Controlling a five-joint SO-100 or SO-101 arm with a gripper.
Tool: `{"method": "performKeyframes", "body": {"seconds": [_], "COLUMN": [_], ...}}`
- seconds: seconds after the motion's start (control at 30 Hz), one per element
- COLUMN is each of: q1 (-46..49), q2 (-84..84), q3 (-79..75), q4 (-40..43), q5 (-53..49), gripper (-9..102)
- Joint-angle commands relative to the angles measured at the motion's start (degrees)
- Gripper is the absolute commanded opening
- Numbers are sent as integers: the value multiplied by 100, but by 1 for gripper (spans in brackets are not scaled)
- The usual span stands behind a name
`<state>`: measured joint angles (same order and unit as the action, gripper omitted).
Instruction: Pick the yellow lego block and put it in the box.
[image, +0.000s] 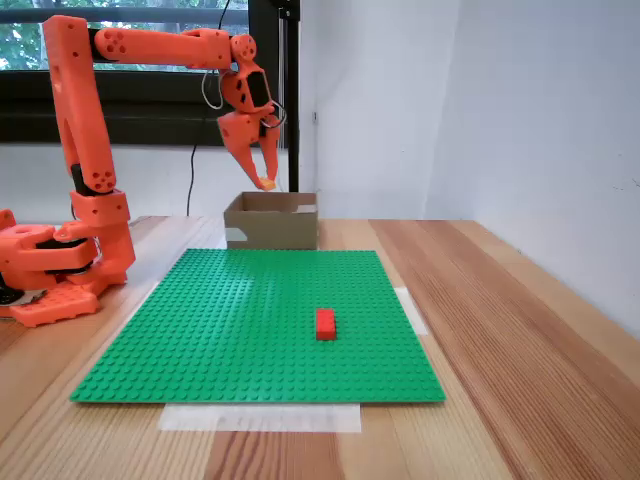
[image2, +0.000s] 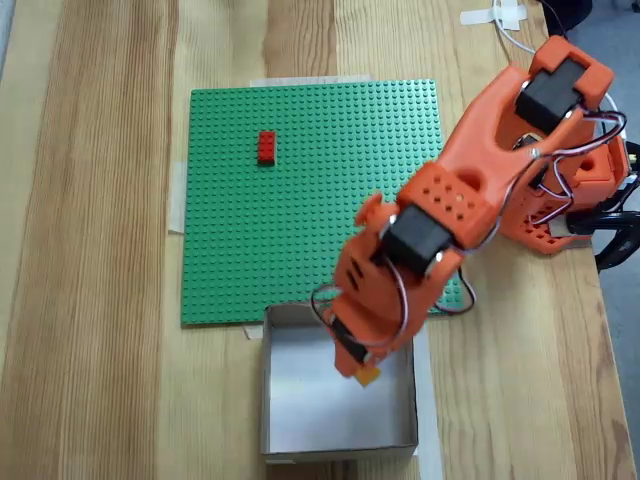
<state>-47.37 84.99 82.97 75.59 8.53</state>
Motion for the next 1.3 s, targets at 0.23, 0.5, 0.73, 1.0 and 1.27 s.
{"method": "performKeyframes", "body": {"seconds": [0.23,0.5,0.73,1.0,1.27], "q1": [123,202,255,211,220], "q2": [-765,-1195,-1477,-1459,-1433], "q3": [-439,-633,-475,-396,-299], "q4": [-378,-475,-809,-782,-932], "q5": [9,-26,-114,-79,-167], "gripper": [4,4,3,4,4]}}
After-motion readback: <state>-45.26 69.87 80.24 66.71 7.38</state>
